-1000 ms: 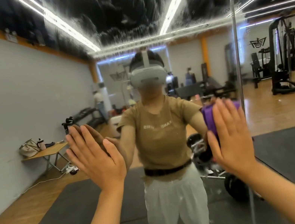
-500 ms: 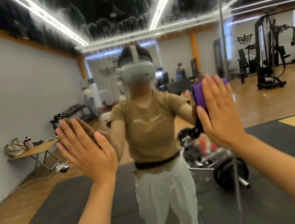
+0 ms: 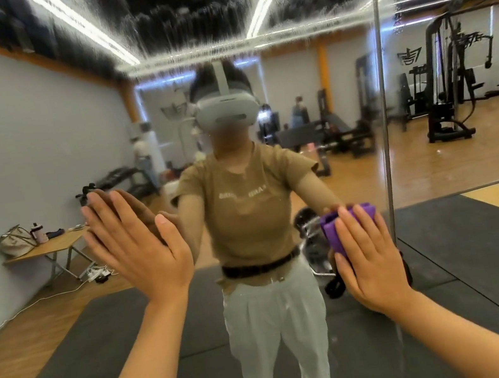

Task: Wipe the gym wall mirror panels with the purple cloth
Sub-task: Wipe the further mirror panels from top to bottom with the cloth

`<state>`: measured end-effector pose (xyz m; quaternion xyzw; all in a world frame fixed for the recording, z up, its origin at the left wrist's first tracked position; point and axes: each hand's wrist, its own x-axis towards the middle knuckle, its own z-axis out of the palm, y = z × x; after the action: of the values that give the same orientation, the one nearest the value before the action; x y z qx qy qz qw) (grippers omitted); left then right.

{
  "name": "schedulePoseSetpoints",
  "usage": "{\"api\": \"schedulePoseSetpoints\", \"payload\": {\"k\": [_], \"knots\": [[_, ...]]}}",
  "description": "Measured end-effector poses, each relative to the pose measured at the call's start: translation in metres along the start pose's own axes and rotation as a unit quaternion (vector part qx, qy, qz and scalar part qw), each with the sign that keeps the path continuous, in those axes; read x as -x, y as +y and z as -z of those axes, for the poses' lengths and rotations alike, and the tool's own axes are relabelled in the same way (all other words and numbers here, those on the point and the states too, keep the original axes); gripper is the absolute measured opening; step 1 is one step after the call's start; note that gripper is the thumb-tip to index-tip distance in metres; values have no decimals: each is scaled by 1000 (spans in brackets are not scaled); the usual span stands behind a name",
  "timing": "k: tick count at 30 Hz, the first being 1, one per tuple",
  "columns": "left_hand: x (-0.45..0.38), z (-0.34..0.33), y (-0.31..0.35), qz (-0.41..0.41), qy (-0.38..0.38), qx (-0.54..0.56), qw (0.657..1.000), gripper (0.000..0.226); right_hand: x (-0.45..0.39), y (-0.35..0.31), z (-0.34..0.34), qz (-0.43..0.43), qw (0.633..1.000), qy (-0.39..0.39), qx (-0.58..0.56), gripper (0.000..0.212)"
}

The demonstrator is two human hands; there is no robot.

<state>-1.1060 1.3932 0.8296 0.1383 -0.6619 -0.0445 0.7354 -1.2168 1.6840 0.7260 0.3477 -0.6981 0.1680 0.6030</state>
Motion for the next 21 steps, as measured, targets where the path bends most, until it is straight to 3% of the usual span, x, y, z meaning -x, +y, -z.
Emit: {"api": "schedulePoseSetpoints", "payload": {"k": [7, 12, 14, 18, 21], "knots": [[-1, 2, 0, -6, -9, -4, 1000, 61, 48, 6, 3, 66, 996, -53, 7, 58], [-2, 3, 2, 0, -16, -4, 1000, 62, 20, 22, 14, 133, 988, -75, 12, 60], [-1, 3, 2, 2, -17, -8, 1000, 62, -20, 21, 21, 109, 992, -65, 3, 61], [-1, 2, 1, -1, -20, -9, 1000, 61, -110, 23, 31, -26, 1000, -10, -7, 63], [-1, 2, 0, -3, -21, -10, 1000, 61, -129, 23, 27, -90, 996, 16, -6, 61]]}}
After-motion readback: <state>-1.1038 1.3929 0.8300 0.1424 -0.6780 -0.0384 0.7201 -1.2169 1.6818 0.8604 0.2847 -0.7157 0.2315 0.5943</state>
